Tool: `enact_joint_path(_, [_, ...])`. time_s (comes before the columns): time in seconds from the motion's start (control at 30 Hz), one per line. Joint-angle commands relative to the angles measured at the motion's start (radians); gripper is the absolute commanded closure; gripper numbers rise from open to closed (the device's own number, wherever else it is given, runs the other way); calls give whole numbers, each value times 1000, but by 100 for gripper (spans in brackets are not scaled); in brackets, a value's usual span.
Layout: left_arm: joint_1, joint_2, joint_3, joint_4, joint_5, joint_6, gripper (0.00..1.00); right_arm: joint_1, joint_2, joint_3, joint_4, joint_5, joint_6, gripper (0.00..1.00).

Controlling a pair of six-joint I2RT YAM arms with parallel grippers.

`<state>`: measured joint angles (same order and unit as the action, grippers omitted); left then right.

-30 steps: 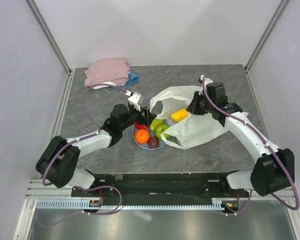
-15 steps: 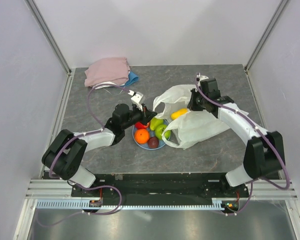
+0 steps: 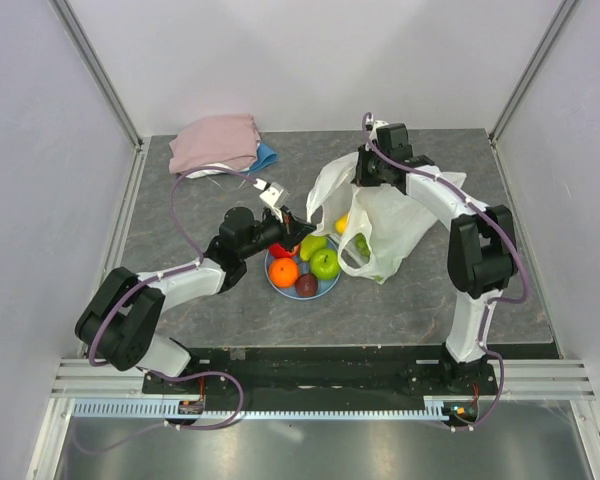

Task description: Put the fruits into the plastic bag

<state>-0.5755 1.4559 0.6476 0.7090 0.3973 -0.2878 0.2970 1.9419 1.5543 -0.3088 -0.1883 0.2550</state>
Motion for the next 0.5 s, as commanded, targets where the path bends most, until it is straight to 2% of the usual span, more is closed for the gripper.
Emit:
enact_joint_path(0.0, [0,-6,23,10,34,-46,98,2,45,101,17,-106,-20,95])
enact_joint_path(0.03, [0,0,32,10,41,-54,98,2,37,99,17,-118,-25,91])
enact_joint_path(0.07, [0,6,37,12,55,-60,98,5,22,93,17,-120,-26,74])
enact_joint_path(0.13, [0,29,50,17,66,-77,99,5,-44,63,20,-126,-37,61])
enact_joint_path(0.17, [-1,35,55,20,66,-82,98,7,-75,46,22,-131,-39,46])
enact_joint_path(0.23, [0,53,66,24,63,-90,98,5,-193,-23,31,-131,-42,29])
enact_joint_path(0.3, [0,61,78,26,57,-94,98,5,-335,-89,65,-126,-45,21])
enact_joint_path(0.33, [0,67,87,26,48,-96,98,5,-386,-174,82,-120,-39,18])
enact_joint_path(0.47, [0,87,118,15,49,-109,98,20,-695,-442,194,-146,26,20])
